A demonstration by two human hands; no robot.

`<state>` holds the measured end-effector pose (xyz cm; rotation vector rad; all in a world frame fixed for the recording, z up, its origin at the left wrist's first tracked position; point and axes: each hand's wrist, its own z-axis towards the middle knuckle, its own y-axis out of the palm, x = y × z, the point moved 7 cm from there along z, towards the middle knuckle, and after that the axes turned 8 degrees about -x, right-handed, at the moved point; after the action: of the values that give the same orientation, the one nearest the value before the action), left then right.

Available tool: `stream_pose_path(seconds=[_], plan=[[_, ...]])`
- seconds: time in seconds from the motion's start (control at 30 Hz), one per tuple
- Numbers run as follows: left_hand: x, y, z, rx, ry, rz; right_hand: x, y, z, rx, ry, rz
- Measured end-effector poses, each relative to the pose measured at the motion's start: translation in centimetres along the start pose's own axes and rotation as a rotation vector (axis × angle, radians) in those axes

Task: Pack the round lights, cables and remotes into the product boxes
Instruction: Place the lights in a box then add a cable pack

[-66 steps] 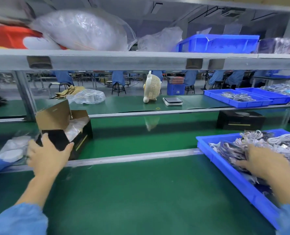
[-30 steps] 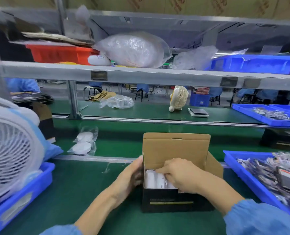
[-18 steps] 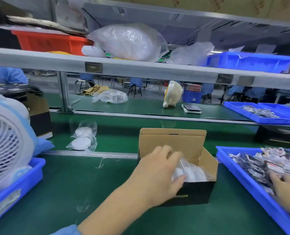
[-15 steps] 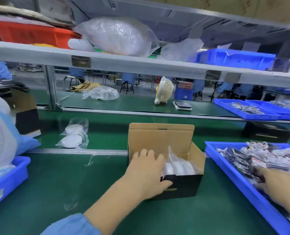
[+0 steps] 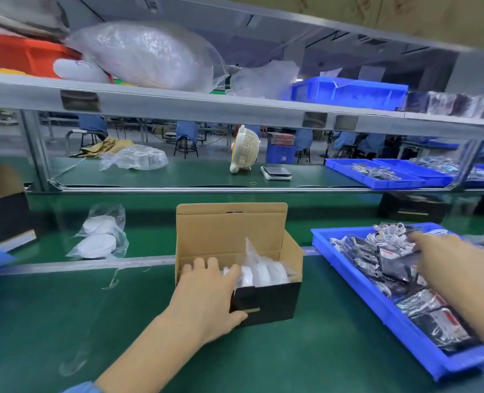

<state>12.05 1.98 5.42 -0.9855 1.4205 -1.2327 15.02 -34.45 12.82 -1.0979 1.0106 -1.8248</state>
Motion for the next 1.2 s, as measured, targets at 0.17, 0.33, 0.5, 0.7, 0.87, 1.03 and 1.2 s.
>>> stream_pose_path(seconds=[0.17,0.33,0.5,0.7,0.87,1.03,1.2], plan=[[-0.1,0.1,-0.2,0.036,0.002,0.006,-1.3,-7.6,-0.9,0.377,-0.17,0.753],[0.3,0.2,-0.5,0.037,-0.002,0.017,-17.1,-12.9,-5.3,0.302,-0.792,0.929],[0.1,0.0,-0.7,0.012,-0.077,0.08,-25.9,-7.2,-5.7,-0.081,-0.767,0.109],[1.0,-1.1,-1.8,-0.003,-0.189,0.125,-25.1,-6.4,-6.7,-0.177,-0.934,0.11],[2.3,-1.2,-3.0,0.027,-0.187,0.041,-18.2,-10.5,-3.9,0.253,-1.009,0.68],[2.4,-1.2,-2.6,0.092,-0.085,-0.05,-1.9,1.2,8.5,0.008,-0.073,0.523],[2.9,-0.9,-2.0,0.094,-0.05,0.023,-0.7,9.2,9.2,-0.249,-0.168,0.052]])
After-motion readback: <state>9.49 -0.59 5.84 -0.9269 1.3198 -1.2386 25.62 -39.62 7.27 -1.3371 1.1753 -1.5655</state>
